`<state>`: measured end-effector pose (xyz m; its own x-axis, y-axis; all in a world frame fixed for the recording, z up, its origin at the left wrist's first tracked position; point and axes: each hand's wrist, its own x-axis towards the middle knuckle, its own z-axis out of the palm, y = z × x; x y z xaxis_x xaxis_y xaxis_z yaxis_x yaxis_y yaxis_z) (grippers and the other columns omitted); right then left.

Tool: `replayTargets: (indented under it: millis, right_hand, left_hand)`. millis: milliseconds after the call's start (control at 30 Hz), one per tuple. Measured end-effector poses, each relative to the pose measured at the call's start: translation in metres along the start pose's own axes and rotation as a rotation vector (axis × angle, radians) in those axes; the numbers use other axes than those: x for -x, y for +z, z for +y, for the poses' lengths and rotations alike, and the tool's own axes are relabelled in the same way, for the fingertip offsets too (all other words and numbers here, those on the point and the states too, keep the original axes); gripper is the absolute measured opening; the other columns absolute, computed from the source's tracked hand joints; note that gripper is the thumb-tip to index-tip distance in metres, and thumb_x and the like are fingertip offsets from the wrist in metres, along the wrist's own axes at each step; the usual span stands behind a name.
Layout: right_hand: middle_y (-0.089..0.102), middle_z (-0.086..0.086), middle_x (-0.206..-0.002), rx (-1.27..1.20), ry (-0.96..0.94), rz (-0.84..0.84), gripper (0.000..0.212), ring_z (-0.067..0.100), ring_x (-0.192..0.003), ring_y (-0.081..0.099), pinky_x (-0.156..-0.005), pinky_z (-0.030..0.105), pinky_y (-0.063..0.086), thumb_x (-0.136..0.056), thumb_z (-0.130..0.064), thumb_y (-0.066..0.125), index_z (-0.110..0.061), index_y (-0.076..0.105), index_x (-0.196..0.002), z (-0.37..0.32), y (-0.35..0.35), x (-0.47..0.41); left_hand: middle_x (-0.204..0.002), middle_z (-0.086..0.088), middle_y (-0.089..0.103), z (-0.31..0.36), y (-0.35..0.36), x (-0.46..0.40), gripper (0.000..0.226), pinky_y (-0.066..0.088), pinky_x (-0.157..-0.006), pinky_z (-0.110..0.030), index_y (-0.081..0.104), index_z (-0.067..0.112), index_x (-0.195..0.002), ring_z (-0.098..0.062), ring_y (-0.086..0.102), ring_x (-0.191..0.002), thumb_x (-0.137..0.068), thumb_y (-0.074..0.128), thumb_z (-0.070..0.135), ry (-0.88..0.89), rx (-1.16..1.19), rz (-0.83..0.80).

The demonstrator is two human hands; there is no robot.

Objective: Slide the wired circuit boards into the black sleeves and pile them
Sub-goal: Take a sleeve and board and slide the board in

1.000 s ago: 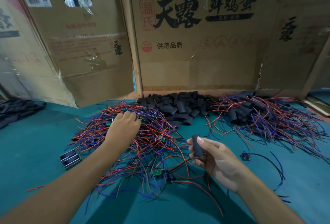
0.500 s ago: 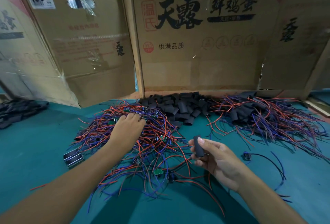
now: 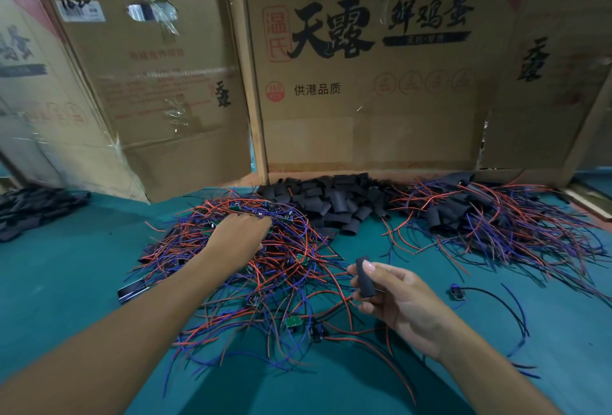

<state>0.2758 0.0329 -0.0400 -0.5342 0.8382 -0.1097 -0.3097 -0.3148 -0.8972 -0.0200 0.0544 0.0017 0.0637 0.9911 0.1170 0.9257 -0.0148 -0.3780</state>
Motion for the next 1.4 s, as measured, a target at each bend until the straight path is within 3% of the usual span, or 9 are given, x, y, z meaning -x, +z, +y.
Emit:
replayTargets:
  millis: [167,367,500,667,733,833,900,1100,1400]
  right_hand:
    - [0.065,0.011,-0.085,0.004,-0.016,0.000,0.049,0.019,-0.071,0.063,-0.057,0.024,0.051,-0.073,-0.033,0.074,0.004,0.070,-0.105,-0.003,-0.002,0.001]
    - [0.065,0.010,-0.086,0.026,-0.032,0.009,0.045,0.019,-0.072,0.063,-0.057,0.026,0.050,-0.074,-0.034,0.072,-0.001,0.071,-0.105,-0.004,-0.005,-0.001]
    - [0.065,0.009,-0.085,0.016,-0.038,0.032,0.044,0.019,-0.072,0.063,-0.056,0.026,0.050,-0.074,-0.034,0.073,-0.001,0.071,-0.103,-0.005,-0.007,-0.002]
    - [0.067,0.009,-0.086,0.062,-0.053,0.107,0.050,0.020,-0.072,0.065,-0.058,0.028,0.050,-0.068,-0.037,0.078,-0.001,0.071,-0.103,-0.005,-0.010,-0.002]
    - [0.070,0.004,-0.084,0.291,-0.149,0.191,0.046,0.016,-0.071,0.066,-0.060,0.026,0.052,-0.066,-0.040,0.082,-0.009,0.071,-0.099,-0.002,-0.010,-0.002]
    - [0.068,-0.014,-0.088,1.025,-0.441,0.288,0.024,-0.001,-0.081,0.062,-0.073,0.012,0.047,-0.076,-0.034,0.082,-0.033,0.064,-0.091,0.004,-0.015,-0.004]
    - [0.062,-0.019,-0.096,1.221,-0.520,0.221,0.032,-0.003,-0.092,0.057,-0.080,0.009,0.042,-0.079,-0.034,0.080,-0.041,0.056,-0.099,0.009,-0.014,-0.003]
    - [0.066,-0.020,-0.095,1.177,-0.606,0.172,0.034,-0.007,-0.095,0.057,-0.082,0.002,0.038,-0.078,-0.032,0.081,-0.034,0.060,-0.105,0.019,0.000,0.002]
    - [0.070,-0.014,-0.088,0.815,-0.457,0.054,0.029,-0.001,-0.085,0.064,-0.080,0.019,0.055,-0.078,-0.016,0.082,-0.028,0.062,-0.095,0.028,0.021,0.008]
  left_hand:
    - [-0.109,-0.001,0.052,-0.008,-0.028,0.013,0.024,0.050,-0.091,-0.038,0.063,0.017,-0.114,-0.020,0.055,-0.103,-0.094,0.065,0.032,-0.073,0.281,0.125]
    - [-0.073,0.000,0.072,0.000,-0.068,0.055,0.017,0.055,-0.062,-0.036,0.073,0.027,-0.103,-0.026,0.068,-0.067,-0.090,0.070,0.037,-0.248,0.464,0.540]
    - [-0.072,0.010,0.074,0.024,-0.061,0.076,0.019,0.060,-0.069,-0.032,0.072,0.028,-0.108,0.000,0.071,-0.062,-0.091,0.071,0.020,-0.358,0.990,0.597]
    - [-0.094,-0.006,0.076,0.051,-0.050,0.079,0.022,0.063,-0.074,-0.036,0.071,0.021,-0.108,-0.017,0.075,-0.089,-0.095,0.063,0.006,-0.468,1.744,0.639]
    - [-0.098,-0.009,0.075,0.058,-0.045,0.078,0.016,0.063,-0.074,-0.034,0.072,0.013,-0.106,-0.023,0.075,-0.093,-0.096,0.063,0.006,-0.483,1.917,0.659]
    - [-0.104,-0.007,0.073,0.063,-0.035,0.076,0.019,0.061,-0.076,-0.031,0.069,0.009,-0.107,-0.025,0.074,-0.098,-0.093,0.062,-0.003,-0.460,1.983,0.679]
    - [-0.102,-0.003,0.073,0.064,-0.032,0.075,0.021,0.060,-0.074,-0.027,0.069,0.011,-0.106,-0.024,0.073,-0.098,-0.092,0.063,-0.004,-0.446,1.974,0.718]
    - [-0.099,0.003,0.073,0.070,-0.034,0.076,0.023,0.059,-0.074,-0.025,0.069,0.014,-0.105,-0.020,0.073,-0.097,-0.088,0.068,0.000,-0.387,2.026,0.807]
    - [-0.096,-0.005,0.068,0.081,-0.039,0.077,0.022,0.057,-0.077,-0.023,0.065,0.002,-0.109,-0.019,0.073,-0.090,-0.089,0.065,-0.007,-0.405,2.182,0.863]
